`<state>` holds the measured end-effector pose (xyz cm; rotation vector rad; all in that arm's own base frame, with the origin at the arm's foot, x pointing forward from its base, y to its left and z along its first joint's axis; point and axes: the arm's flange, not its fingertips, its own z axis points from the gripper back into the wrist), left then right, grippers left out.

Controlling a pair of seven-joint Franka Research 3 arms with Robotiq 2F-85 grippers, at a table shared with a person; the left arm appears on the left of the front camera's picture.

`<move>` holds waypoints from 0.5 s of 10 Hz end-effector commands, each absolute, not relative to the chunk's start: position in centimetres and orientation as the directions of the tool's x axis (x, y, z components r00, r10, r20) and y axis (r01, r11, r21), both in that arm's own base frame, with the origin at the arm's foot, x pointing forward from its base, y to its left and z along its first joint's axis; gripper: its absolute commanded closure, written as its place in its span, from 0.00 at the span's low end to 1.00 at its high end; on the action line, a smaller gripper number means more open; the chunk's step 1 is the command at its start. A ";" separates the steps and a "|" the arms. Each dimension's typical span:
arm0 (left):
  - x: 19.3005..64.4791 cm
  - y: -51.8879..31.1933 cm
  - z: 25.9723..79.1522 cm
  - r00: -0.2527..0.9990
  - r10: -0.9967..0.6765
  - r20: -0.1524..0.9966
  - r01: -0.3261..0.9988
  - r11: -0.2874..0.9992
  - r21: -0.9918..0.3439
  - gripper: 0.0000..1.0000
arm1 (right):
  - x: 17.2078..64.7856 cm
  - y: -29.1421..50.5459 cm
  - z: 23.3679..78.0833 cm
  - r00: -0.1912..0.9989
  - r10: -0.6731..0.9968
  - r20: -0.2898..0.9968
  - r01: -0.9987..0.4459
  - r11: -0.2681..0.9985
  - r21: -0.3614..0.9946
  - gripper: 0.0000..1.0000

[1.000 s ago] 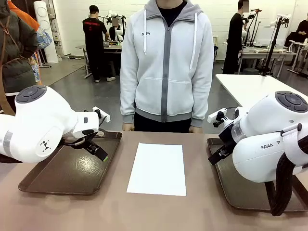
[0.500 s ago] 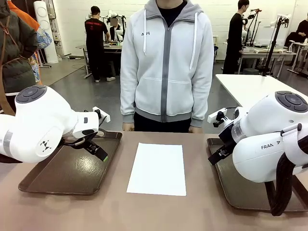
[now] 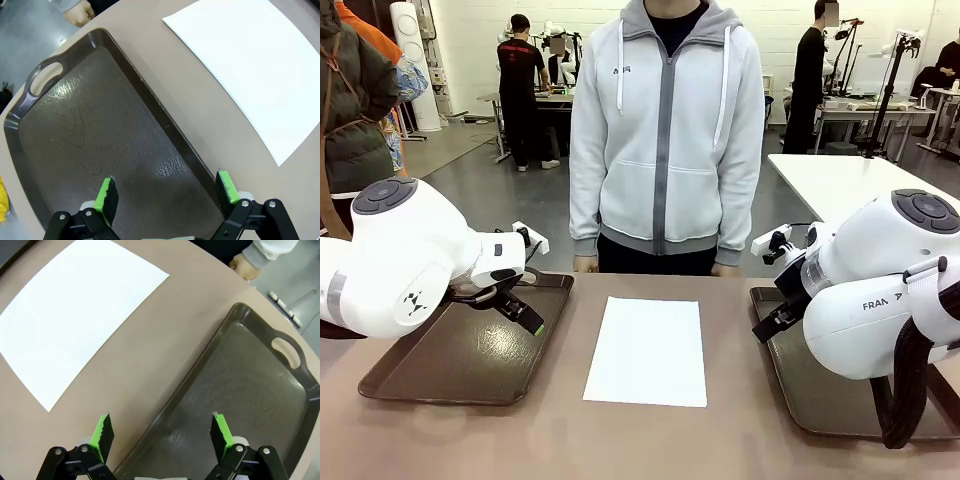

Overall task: Sort the A4 documents.
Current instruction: Receive the A4 Paper.

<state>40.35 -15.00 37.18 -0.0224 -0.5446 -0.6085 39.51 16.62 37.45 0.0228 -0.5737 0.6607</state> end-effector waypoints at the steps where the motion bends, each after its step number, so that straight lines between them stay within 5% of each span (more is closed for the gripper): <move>1: 40.4 -15.0 37.2 0.685 -0.537 0.492 0.549 0.825 0.137 0.00 | 39.5 16.6 37.4 0.641 0.573 0.510 -0.586 0.795 -0.158 0.00; 5: 39.7 -11.7 38.3 0.699 -0.516 0.496 0.529 0.839 0.127 0.00 | 39.4 13.8 39.0 0.652 0.532 0.540 -0.569 0.814 -0.115 0.00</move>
